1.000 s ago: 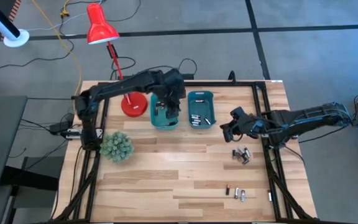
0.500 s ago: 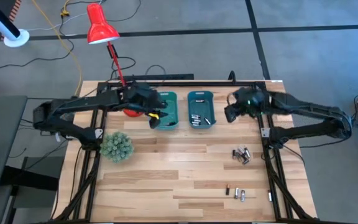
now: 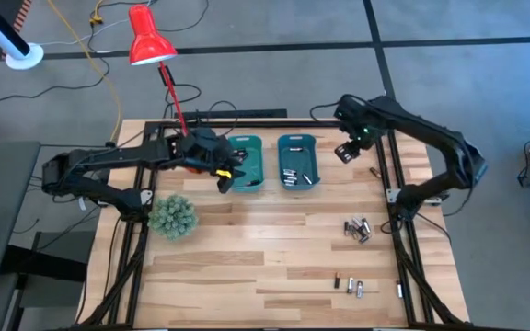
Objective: Sort batteries
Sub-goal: Put the black battery into the green bin
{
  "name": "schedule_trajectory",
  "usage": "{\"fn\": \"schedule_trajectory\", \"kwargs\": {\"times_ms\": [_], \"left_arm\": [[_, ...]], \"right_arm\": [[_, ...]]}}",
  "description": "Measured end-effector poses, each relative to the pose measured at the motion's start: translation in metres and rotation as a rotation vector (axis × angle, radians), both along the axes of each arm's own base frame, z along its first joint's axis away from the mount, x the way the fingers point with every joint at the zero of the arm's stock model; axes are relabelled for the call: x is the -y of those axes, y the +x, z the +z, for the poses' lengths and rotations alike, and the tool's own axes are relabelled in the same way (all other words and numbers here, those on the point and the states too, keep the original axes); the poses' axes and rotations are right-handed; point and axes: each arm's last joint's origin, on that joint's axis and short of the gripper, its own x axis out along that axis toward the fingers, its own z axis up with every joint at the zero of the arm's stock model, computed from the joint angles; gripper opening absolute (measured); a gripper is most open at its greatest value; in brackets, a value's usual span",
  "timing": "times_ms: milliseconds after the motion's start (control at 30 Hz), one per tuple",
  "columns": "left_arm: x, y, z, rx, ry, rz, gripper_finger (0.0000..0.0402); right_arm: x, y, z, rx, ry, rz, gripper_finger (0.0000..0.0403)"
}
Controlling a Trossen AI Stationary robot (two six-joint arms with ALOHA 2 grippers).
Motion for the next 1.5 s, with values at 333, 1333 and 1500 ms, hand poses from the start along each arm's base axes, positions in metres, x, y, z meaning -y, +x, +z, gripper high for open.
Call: {"fn": "schedule_trajectory", "kwargs": {"times_ms": [333, 1333, 1500], "left_arm": [[0.011, 0.003, 0.000, -0.002, 0.001, -0.041, 0.0183], [0.011, 0.003, 0.000, -0.007, 0.012, -0.025, 0.0183], [0.011, 0.002, -0.001, -0.012, 0.017, -0.028, 0.0183]], "right_arm": [[0.043, -0.019, -0.057, -0.145, 0.158, -0.121, 0.0216], [0.077, -0.016, -0.153, -0.556, 0.560, -0.328, 0.0193], [0.083, -0.015, -0.158, -0.619, 0.642, -0.310, 0.0174]]}}
